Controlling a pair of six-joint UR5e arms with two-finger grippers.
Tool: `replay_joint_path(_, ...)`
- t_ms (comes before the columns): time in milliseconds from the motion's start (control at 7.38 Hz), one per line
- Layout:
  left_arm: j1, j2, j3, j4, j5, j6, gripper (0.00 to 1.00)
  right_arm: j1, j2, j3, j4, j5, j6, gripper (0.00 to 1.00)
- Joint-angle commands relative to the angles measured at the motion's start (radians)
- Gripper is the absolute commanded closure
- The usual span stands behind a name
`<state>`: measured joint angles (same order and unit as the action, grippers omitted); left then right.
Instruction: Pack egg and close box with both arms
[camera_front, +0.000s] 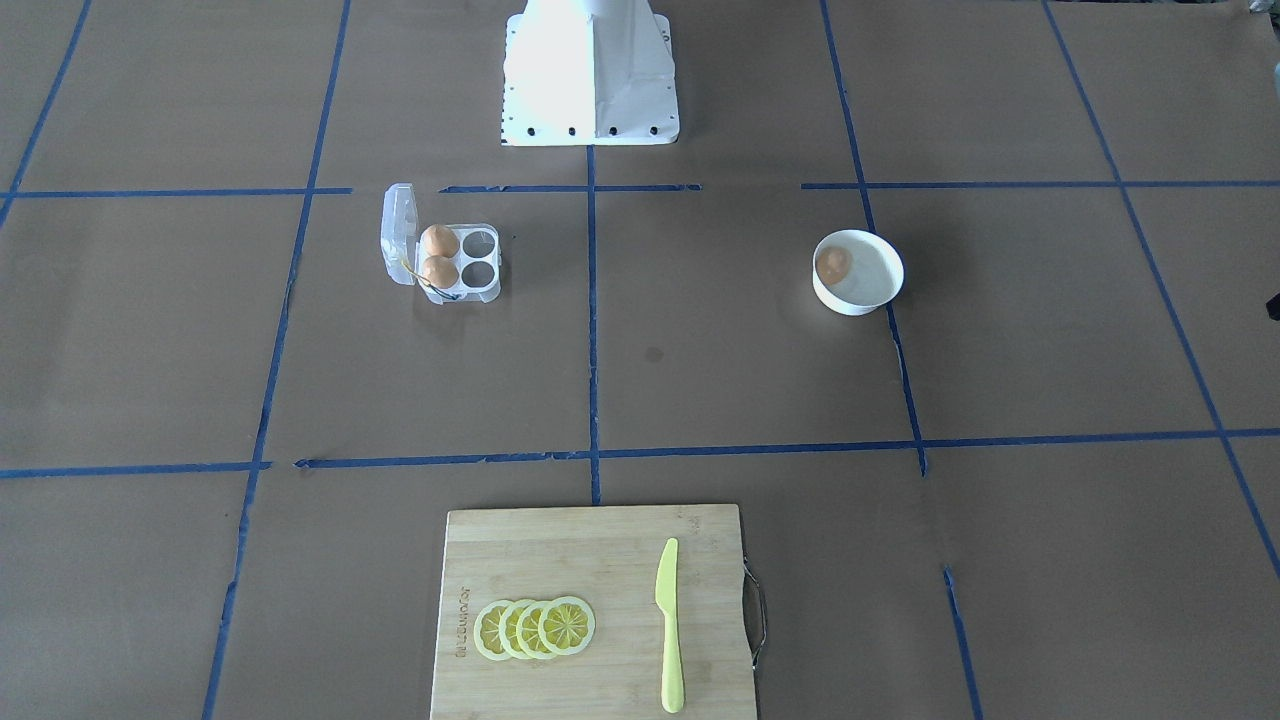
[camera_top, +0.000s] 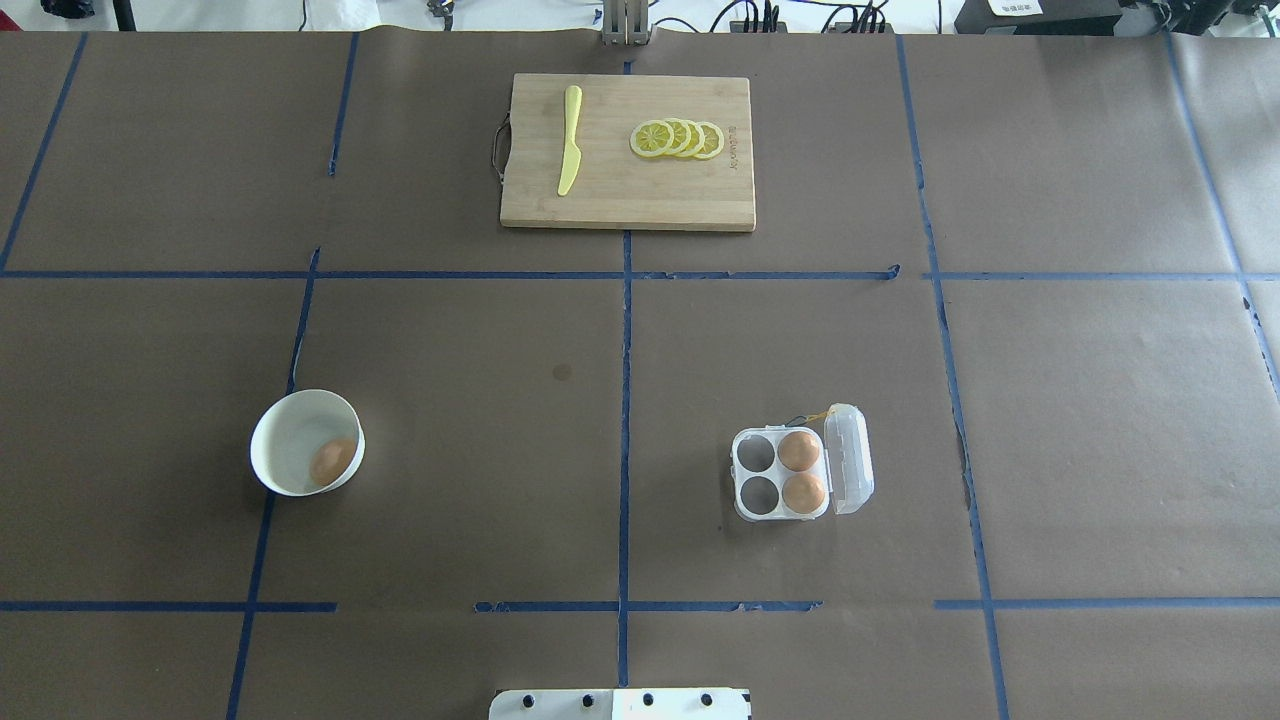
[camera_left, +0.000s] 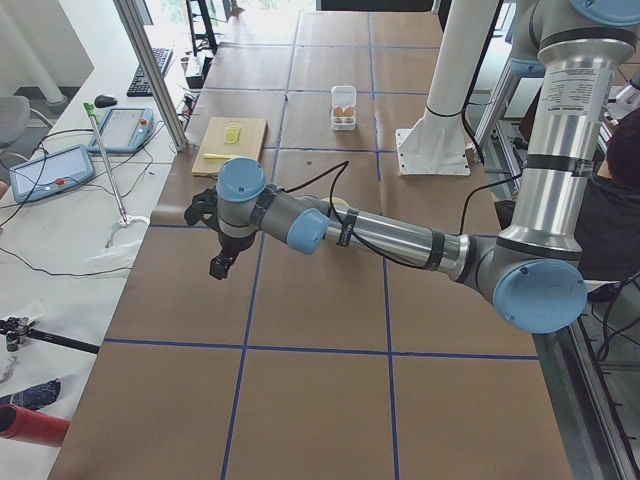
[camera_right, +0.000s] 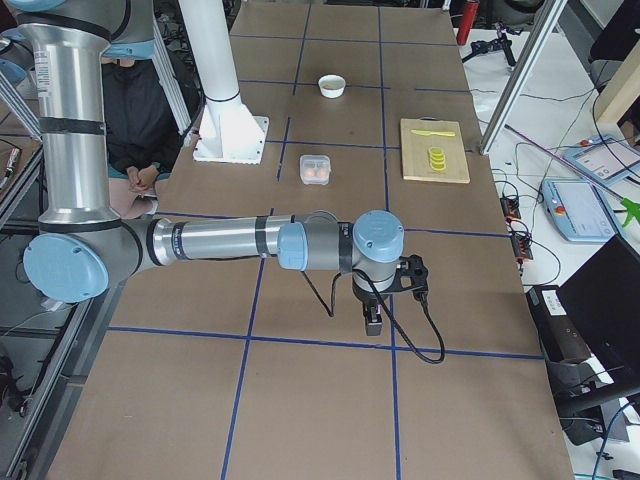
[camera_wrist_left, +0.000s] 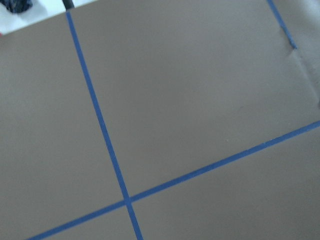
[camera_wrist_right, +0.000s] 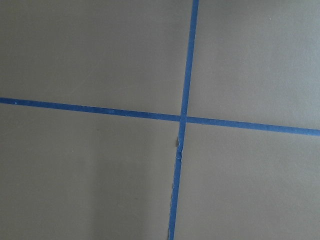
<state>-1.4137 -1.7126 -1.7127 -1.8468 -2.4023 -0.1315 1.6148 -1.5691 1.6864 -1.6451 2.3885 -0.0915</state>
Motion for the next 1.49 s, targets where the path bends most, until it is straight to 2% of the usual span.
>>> replay_joint_path(0,0.152,-0.012,-0.111,-0.011,0.017,-0.318,0.0,-0.001,-0.003,-0.005,0.001,0.003,-0.001,0.0)
replay_joint_path(136,0.23,-0.003,-0.179,-0.008,0.072,-0.43,0.0,-0.001,-0.003,-0.005,0.001,0.003,-0.001,0.0)
replay_joint_path(407,0.425,0.048,-0.26,-0.008,0.269,-0.595,0.0,-0.001,-0.003,-0.005,0.001,0.003,-0.001,0.0)
replay_joint_path(949,0.706,0.047,-0.278,-0.009,0.389,-0.943,0.01,-0.001,-0.003,-0.002,0.001,0.003,0.001,0.0)
replay_joint_path(1085,0.757,0.047,-0.278,-0.009,0.423,-0.997,0.06,-0.001,-0.003,-0.002,0.001,0.003,0.001,0.0)
replay_joint_path(1356,0.798,0.041,-0.265,-0.008,0.427,-1.007,0.09,0.001,-0.003,-0.005,0.001,0.003,0.001,0.0)
